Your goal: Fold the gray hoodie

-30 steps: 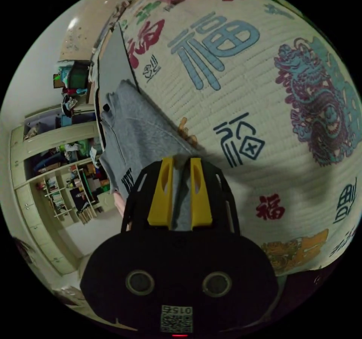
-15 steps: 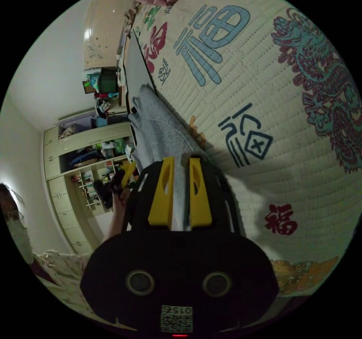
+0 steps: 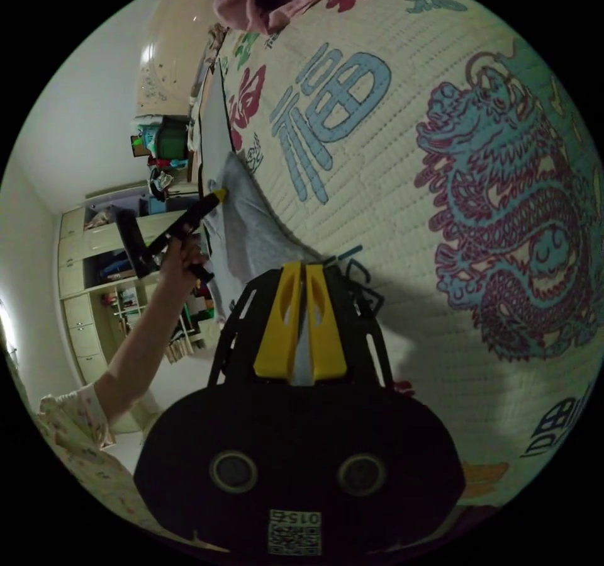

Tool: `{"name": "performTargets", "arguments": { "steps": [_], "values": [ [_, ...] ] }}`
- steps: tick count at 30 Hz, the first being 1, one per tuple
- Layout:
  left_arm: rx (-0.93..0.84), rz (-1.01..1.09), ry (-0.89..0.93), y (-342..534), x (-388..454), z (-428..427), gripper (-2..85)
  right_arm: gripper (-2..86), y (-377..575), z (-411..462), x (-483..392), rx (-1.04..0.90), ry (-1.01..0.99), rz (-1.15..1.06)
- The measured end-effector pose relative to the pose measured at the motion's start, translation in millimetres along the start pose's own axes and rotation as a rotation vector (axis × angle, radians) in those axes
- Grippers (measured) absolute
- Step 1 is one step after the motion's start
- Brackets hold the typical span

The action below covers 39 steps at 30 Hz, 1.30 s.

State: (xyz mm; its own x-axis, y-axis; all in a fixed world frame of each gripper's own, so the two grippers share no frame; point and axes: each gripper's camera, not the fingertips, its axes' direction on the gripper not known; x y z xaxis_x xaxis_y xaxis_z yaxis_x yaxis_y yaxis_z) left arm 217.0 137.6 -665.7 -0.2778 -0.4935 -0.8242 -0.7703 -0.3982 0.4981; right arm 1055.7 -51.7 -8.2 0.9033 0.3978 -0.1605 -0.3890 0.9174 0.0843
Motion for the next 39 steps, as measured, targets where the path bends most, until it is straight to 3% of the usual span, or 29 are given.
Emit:
{"name": "performTargets", "arguments": {
  "steps": [2, 8, 11, 13, 17, 23, 26, 28, 32, 34, 39],
  "values": [
    [-0.052, 0.011, -0.05, -10, 8, 10, 1.0, 0.2, 8, 9, 16, -0.005, 0.042, -0.013],
    [0.06, -0.086, -0.038, 22, -6, -28, 3.9, 0.3, 66, 25, 64, -0.011, 0.161, -0.153],
    [0.101, -0.122, -0.035, 75, -18, -68, 5.0, -0.2, 119, 35, 78, -0.032, 0.326, -0.239],
    [0.075, -0.165, -0.04, 136, -23, -92, 5.8, -0.3, 161, 51, 81, -0.058, 0.327, -0.303],
    [-0.043, -0.304, -0.053, 239, -24, -110, 8.1, -0.3, 272, 135, 80, -0.221, 0.226, -0.563],
    [-0.172, -0.444, 0.118, 361, -4, -92, 8.2, -0.4, 430, 291, 118, -0.503, 0.23, -0.872],
    [-0.16, -0.408, 0.164, 382, 6, -75, 1.7, -0.4, 493, 351, 166, -0.572, 0.346, -0.937],
    [-0.154, -0.367, 0.101, 388, 11, -69, -0.2, -0.5, 526, 383, 203, -0.613, 0.443, -0.961],
    [-0.141, -0.383, 0.044, 401, 14, -63, -0.7, -0.5, 598, 446, 301, -0.643, 0.685, -1.041],
    [-0.152, -0.388, 0.01, 416, 25, -46, -0.7, -0.5, 627, 464, 336, -0.605, 0.715, -1.079],
    [-0.12, -0.388, -0.112, 431, 50, -24, -0.7, -0.5, 720, 537, 421, -0.649, 0.985, -1.378]
  ]
}}
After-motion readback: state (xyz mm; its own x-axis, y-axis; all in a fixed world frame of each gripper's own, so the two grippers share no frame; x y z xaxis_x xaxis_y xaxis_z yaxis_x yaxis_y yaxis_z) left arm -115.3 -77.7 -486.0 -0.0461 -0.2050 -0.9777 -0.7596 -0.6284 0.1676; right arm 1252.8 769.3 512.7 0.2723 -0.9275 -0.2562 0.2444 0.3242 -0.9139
